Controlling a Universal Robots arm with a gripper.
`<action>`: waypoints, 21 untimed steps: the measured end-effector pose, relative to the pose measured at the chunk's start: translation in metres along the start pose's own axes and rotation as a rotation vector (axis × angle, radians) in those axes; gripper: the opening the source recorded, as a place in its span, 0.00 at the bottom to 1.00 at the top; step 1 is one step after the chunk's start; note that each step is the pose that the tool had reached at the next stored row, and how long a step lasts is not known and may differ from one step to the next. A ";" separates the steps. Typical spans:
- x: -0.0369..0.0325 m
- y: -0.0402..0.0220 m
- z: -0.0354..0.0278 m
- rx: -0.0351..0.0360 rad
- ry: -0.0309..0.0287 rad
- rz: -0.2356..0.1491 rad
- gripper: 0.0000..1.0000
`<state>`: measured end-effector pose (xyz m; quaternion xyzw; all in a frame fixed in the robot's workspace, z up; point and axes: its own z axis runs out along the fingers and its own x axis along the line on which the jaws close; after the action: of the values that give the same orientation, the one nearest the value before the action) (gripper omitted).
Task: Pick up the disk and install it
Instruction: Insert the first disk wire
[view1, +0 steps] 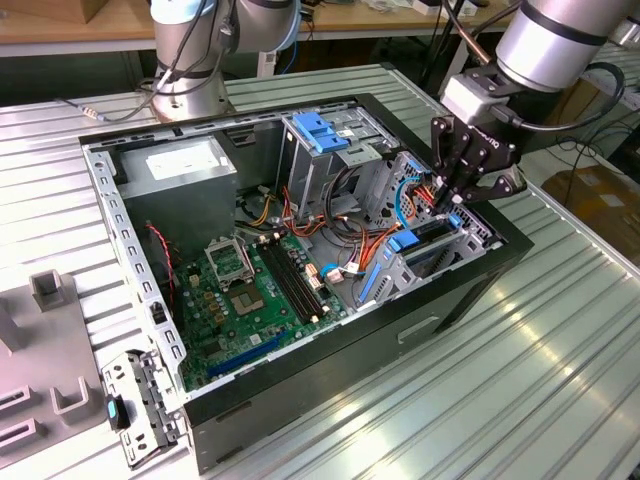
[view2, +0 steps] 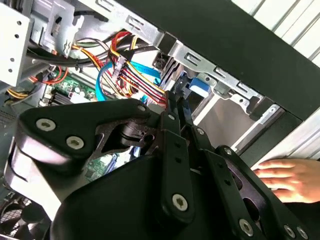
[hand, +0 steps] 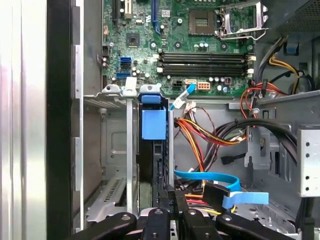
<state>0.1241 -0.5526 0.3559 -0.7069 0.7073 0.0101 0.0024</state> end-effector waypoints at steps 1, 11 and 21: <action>0.0008 0.0011 0.0006 -0.0001 -0.0001 -0.003 0.16; 0.0033 0.0026 0.0046 -0.0001 -0.0002 -0.001 0.16; 0.0056 0.0035 0.0074 0.0002 -0.0002 0.016 0.16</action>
<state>0.1205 -0.5580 0.3485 -0.7013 0.7128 0.0101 0.0025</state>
